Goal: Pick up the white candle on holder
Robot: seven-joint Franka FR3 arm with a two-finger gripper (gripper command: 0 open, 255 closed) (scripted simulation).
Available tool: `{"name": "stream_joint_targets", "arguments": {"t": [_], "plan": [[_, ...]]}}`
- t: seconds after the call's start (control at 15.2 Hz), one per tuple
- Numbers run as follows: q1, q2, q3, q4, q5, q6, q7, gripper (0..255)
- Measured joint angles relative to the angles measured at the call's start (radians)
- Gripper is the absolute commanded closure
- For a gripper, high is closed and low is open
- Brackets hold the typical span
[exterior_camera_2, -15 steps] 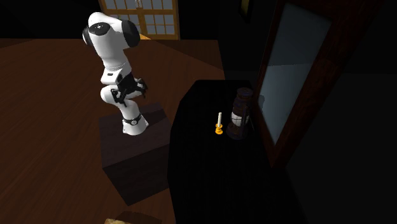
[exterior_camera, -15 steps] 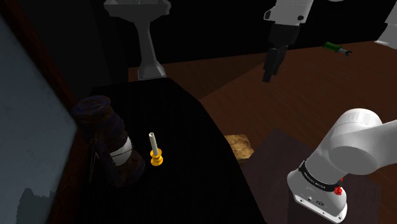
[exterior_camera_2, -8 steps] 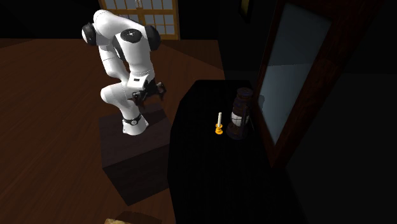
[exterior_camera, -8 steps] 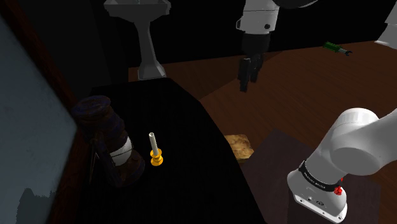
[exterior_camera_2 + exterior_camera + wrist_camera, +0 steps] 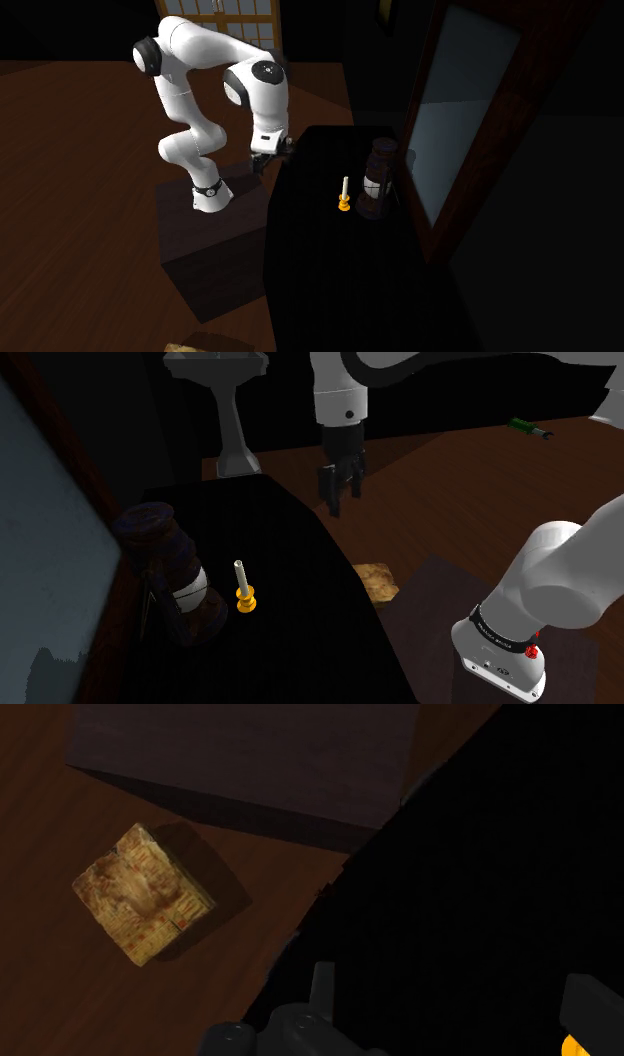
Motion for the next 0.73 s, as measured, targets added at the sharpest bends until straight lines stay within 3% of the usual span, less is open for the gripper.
{"name": "stream_joint_targets", "arguments": {"t": [0.4, 0.73], "plan": [[0.047, 0.242, 0.091, 0.177, -0.036, 0.004, 0.134, 0], [0.114, 0.471, 0.143, 0.386, -0.094, -0.036, 0.252, 0]]}}
